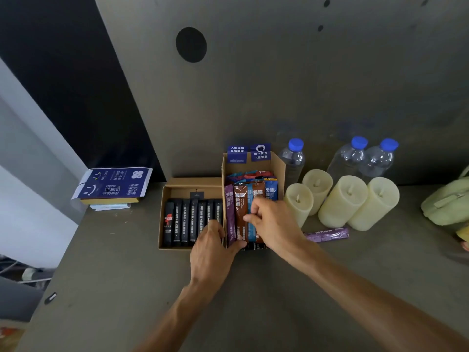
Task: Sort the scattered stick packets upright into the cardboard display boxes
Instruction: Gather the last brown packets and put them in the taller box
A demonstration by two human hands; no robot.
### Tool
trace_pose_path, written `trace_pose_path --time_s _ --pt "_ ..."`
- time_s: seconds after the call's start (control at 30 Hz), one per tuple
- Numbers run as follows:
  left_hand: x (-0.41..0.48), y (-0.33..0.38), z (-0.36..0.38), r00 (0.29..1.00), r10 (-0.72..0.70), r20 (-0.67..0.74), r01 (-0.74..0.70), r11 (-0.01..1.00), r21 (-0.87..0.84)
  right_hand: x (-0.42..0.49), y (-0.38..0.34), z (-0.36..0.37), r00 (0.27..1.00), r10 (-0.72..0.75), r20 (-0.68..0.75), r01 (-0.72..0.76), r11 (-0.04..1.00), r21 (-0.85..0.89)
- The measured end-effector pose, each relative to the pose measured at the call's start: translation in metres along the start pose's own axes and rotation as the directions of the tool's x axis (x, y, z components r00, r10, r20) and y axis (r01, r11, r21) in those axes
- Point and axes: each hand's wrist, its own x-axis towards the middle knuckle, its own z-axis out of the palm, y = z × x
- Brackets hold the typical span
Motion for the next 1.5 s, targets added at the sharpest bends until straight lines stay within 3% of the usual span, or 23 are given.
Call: trace_pose_path --time_s 0.1,0.27,0.47,0.6,0.73,1.1,1.17,1.27,1.37,1.5 --pt "-0.015 0.007 0.002 0.996 0.09 -0.017 -0.089 0.996 0.012 -0.019 0.019 -0.011 1.0 -0.021 0.016 0.02 1.0 0.022" --pt "-0.034 0.03 0.022 0.958 0.276 0.073 -0.28 0.959 0.047 -0.047 0.074 -0.035 0.998 0.029 -0.051 -0.03 0.999 -0.022" --pt "-0.049 0.076 0.073 0.796 0.551 0.25 -0.57 0.822 0.002 -0.058 0.159 -0.048 0.995 0.099 0.013 -0.096 0.986 -0.133" --pt "-0.045 0.099 0.125 0.759 0.551 0.347 -0.629 0.758 0.171 -0.061 0.192 -0.044 0.989 0.101 0.109 -0.079 0.979 -0.188" --pt "-0.039 0.107 0.149 0.818 0.485 0.309 -0.571 0.752 0.33 -0.069 0.203 -0.045 0.969 0.172 0.176 -0.129 0.964 -0.233" --pt "-0.044 0.103 0.15 0.848 0.477 0.233 -0.525 0.816 0.242 -0.09 0.242 -0.073 0.964 0.191 0.186 -0.164 0.975 -0.153" --pt "-0.045 0.102 0.147 0.861 0.443 0.25 -0.488 0.858 0.16 -0.092 0.244 -0.079 0.957 0.219 0.192 -0.208 0.975 -0.079" --pt "-0.046 0.104 0.134 0.893 0.291 0.344 -0.28 0.957 -0.082 -0.091 0.236 -0.091 0.945 0.267 0.189 -0.289 0.952 0.102" --pt "-0.049 0.109 0.122 0.852 0.249 0.461 -0.173 0.964 -0.201 -0.089 0.222 -0.106 0.952 0.263 0.156 -0.296 0.919 0.261" --pt "-0.056 0.117 0.107 0.855 0.24 0.46 -0.1 0.946 -0.308 -0.08 0.197 -0.12 0.961 0.237 0.141 -0.275 0.863 0.423"
